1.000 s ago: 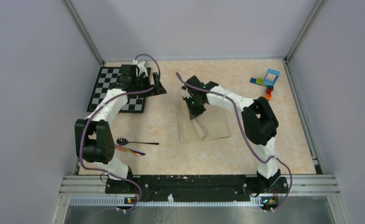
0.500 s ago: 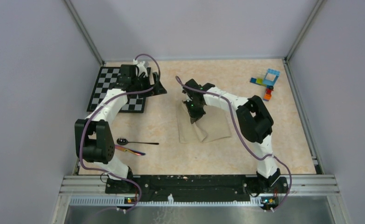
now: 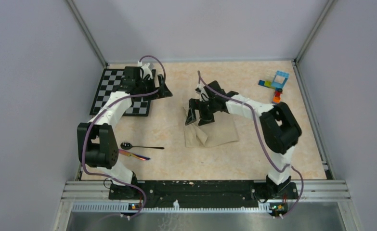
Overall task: Fold the napkin into a case and place the utensils inside
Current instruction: Fold the rectangle-folded napkin at the center of the board.
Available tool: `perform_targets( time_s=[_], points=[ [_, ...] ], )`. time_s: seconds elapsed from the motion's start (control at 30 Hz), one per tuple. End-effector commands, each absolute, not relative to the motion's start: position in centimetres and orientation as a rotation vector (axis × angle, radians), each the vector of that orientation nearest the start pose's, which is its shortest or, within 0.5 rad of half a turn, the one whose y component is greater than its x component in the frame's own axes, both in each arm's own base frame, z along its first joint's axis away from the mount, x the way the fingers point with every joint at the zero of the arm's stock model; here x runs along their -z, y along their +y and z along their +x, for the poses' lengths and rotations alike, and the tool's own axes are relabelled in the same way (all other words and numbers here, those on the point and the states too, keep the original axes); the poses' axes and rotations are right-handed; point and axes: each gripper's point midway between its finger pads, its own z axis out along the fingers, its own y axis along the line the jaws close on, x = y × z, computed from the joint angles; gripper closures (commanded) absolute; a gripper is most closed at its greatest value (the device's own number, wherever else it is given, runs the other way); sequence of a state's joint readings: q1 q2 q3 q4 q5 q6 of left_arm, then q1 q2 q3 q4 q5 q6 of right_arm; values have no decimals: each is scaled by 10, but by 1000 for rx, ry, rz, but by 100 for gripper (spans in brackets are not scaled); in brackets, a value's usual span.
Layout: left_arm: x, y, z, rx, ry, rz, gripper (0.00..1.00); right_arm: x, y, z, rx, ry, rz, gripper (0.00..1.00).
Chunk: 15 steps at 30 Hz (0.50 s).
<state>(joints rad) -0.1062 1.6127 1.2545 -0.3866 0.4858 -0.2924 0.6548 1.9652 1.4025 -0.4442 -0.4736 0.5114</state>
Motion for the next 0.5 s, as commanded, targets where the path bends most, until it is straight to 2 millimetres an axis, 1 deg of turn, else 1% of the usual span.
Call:
perform_targets(
  time_s=[0.0, 0.03, 0.07, 0.1, 0.17, 0.27, 0.33, 0.37, 0.43, 0.47],
  points=[
    [-179, -139, 408, 796, 2281, 62, 1, -155, 336, 305, -1294, 2430, -334, 15],
    [-180, -141, 408, 808, 2275, 68, 1, -155, 324, 304, -1288, 2415, -326, 15],
    [-179, -143, 408, 824, 2277, 70, 1, -151, 309, 305, -1271, 2413, -294, 15],
    [-177, -145, 407, 840, 2279, 71, 1, -145, 300, 302, -1267, 2415, -277, 15],
    [-173, -150, 405, 882, 2287, 73, 1, -135, 294, 290, -1294, 2424, -304, 15],
    [-166, -162, 400, 941, 2315, 77, 1, -112, 290, 275, -1284, 2482, -319, 16],
    [-162, -175, 391, 994, 2334, 92, 2, -97, 282, 272, -1227, 2504, -298, 22],
    [-158, -182, 384, 1027, 2343, 87, 3, -92, 279, 270, -1205, 2509, -293, 28],
    [-148, -189, 368, 1088, 2349, 59, 5, -87, 281, 268, -1225, 2478, -294, 39],
    [-140, -190, 358, 1117, 2362, 33, 6, -84, 283, 265, -1243, 2477, -292, 43]
  ],
)
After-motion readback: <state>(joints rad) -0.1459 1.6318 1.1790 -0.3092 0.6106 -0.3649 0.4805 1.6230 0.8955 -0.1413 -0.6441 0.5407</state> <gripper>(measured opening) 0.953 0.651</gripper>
